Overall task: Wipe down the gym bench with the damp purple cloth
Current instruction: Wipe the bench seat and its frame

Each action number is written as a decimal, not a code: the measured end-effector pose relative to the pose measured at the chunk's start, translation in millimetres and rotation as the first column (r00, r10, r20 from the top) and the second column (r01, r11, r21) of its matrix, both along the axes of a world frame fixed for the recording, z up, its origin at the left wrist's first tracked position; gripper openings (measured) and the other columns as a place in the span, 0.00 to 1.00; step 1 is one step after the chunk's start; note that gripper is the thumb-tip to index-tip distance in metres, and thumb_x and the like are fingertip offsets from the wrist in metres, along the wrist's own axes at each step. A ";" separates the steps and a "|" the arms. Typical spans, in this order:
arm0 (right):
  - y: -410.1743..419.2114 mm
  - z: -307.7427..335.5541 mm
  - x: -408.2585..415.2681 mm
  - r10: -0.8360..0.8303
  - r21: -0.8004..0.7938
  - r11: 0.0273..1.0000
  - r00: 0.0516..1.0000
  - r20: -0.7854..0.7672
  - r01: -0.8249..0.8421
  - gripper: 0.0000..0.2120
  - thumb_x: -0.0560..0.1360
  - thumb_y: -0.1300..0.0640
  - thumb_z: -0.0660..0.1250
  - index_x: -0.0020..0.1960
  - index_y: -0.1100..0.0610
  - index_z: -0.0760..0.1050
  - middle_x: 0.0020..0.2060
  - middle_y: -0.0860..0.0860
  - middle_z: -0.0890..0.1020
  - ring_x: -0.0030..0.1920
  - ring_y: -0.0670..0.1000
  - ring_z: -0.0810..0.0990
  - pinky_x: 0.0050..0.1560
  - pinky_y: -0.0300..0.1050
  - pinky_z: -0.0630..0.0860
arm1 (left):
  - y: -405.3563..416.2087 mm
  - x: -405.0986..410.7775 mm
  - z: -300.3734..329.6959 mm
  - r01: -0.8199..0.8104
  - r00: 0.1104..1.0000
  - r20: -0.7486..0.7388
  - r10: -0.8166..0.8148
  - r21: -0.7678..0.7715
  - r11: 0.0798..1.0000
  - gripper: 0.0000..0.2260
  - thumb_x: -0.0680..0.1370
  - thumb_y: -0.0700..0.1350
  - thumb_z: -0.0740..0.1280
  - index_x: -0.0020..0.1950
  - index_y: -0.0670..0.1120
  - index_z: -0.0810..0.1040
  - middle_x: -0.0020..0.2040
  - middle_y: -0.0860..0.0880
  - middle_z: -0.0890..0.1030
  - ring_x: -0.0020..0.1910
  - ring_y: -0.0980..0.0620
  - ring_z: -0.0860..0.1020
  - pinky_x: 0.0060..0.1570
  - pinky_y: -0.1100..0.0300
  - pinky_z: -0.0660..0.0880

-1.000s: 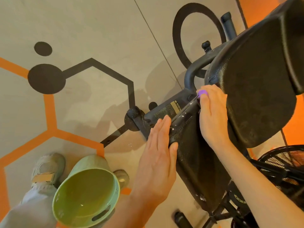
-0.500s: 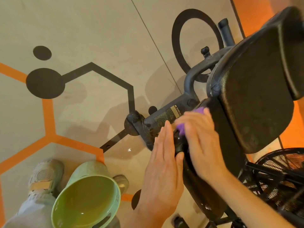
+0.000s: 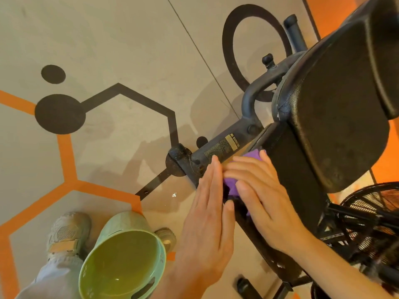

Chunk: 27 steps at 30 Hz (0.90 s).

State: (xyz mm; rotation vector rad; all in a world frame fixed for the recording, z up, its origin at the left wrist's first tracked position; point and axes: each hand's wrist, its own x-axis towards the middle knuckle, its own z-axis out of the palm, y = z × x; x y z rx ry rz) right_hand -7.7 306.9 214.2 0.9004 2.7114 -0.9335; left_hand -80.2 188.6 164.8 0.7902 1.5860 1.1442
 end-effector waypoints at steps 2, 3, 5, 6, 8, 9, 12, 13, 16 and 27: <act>29.7 -5.3 -1.9 -0.011 0.120 0.993 0.994 0.112 -0.002 0.18 0.81 0.54 0.51 0.52 0.56 0.79 0.53 0.48 0.81 0.63 0.45 0.74 0.74 0.35 0.47 | -7.2 -4.0 -2.1 0.001 1.000 0.003 -0.001 0.015 1.000 0.26 0.82 0.60 0.42 0.78 0.61 0.37 0.78 0.67 0.43 0.77 0.69 0.43 0.73 0.73 0.43; 42.0 -7.2 -9.3 -0.131 0.165 0.980 0.985 0.110 0.112 0.19 0.81 0.54 0.50 0.49 0.57 0.79 0.51 0.49 0.81 0.62 0.47 0.75 0.74 0.34 0.46 | -9.4 -4.8 -2.6 -0.006 1.000 0.015 0.006 0.002 1.000 0.25 0.82 0.59 0.42 0.79 0.61 0.39 0.78 0.68 0.44 0.76 0.70 0.44 0.71 0.76 0.41; 33.6 -10.3 -21.9 -0.301 0.239 0.931 0.951 0.075 0.276 0.18 0.80 0.52 0.49 0.47 0.55 0.77 0.48 0.48 0.79 0.61 0.47 0.74 0.73 0.33 0.44 | -10.4 -4.4 -2.3 -0.015 0.998 0.065 0.017 -0.038 0.999 0.25 0.82 0.60 0.42 0.78 0.63 0.41 0.78 0.69 0.47 0.75 0.73 0.44 0.69 0.80 0.41; 18.8 -10.5 -21.5 -0.305 0.238 0.930 0.950 0.072 0.281 0.17 0.80 0.52 0.50 0.47 0.55 0.77 0.48 0.47 0.79 0.61 0.45 0.73 0.73 0.35 0.44 | -9.4 -4.2 -2.1 -0.024 0.996 0.089 0.028 -0.042 0.999 0.25 0.81 0.61 0.41 0.78 0.64 0.42 0.77 0.70 0.48 0.74 0.74 0.45 0.68 0.80 0.42; -14.9 -5.2 -15.0 -0.169 0.175 0.972 0.984 0.055 0.157 0.13 0.80 0.51 0.55 0.51 0.52 0.78 0.52 0.44 0.79 0.63 0.42 0.72 0.76 0.43 0.48 | -7.6 -5.1 -3.3 -0.051 0.990 0.128 0.053 -0.023 0.998 0.24 0.82 0.60 0.42 0.79 0.63 0.45 0.77 0.70 0.51 0.75 0.73 0.48 0.71 0.77 0.46; -23.3 -2.3 -11.7 -0.098 0.143 0.986 0.994 0.054 0.089 0.13 0.80 0.50 0.56 0.55 0.51 0.77 0.55 0.43 0.79 0.65 0.41 0.71 0.76 0.47 0.50 | -8.2 -6.2 -4.5 -0.064 0.988 0.140 0.065 -0.016 0.998 0.24 0.82 0.59 0.43 0.79 0.62 0.46 0.77 0.69 0.53 0.75 0.72 0.50 0.73 0.73 0.48; -9.1 -6.6 -10.6 -0.146 0.157 0.978 0.988 0.050 0.136 0.15 0.81 0.49 0.54 0.60 0.50 0.76 0.60 0.44 0.78 0.69 0.41 0.67 0.77 0.48 0.47 | -11.1 -10.2 -6.4 -0.065 0.992 0.111 0.067 -0.022 0.998 0.24 0.82 0.59 0.43 0.79 0.63 0.48 0.77 0.69 0.55 0.75 0.72 0.50 0.76 0.68 0.50; -2.8 -9.1 -17.2 -0.252 0.191 0.951 0.968 0.017 0.244 0.16 0.81 0.48 0.53 0.60 0.50 0.76 0.60 0.44 0.78 0.70 0.41 0.66 0.77 0.45 0.44 | -10.8 -11.4 -8.1 -0.070 0.993 0.098 0.071 -0.015 0.997 0.23 0.82 0.59 0.43 0.79 0.63 0.49 0.77 0.69 0.55 0.75 0.72 0.51 0.76 0.66 0.51; -10.9 -15.3 -25.7 -0.395 0.259 0.884 0.918 -0.031 0.389 0.16 0.80 0.49 0.54 0.57 0.50 0.78 0.59 0.41 0.76 0.71 0.43 0.64 0.77 0.45 0.42 | -6.6 -11.2 -12.6 -0.109 0.986 0.128 0.106 0.011 0.994 0.22 0.83 0.55 0.45 0.79 0.59 0.53 0.77 0.67 0.58 0.75 0.70 0.53 0.77 0.57 0.55; -74.5 -25.9 50.5 -0.122 0.546 0.834 0.936 0.330 -0.084 0.58 0.61 0.65 0.78 0.79 0.52 0.44 0.78 0.48 0.45 0.78 0.51 0.49 0.78 0.51 0.46 | 13.1 -17.3 -17.0 -0.025 0.996 0.093 0.010 0.165 0.986 0.25 0.80 0.62 0.42 0.77 0.63 0.59 0.70 0.74 0.64 0.71 0.76 0.57 0.68 0.79 0.54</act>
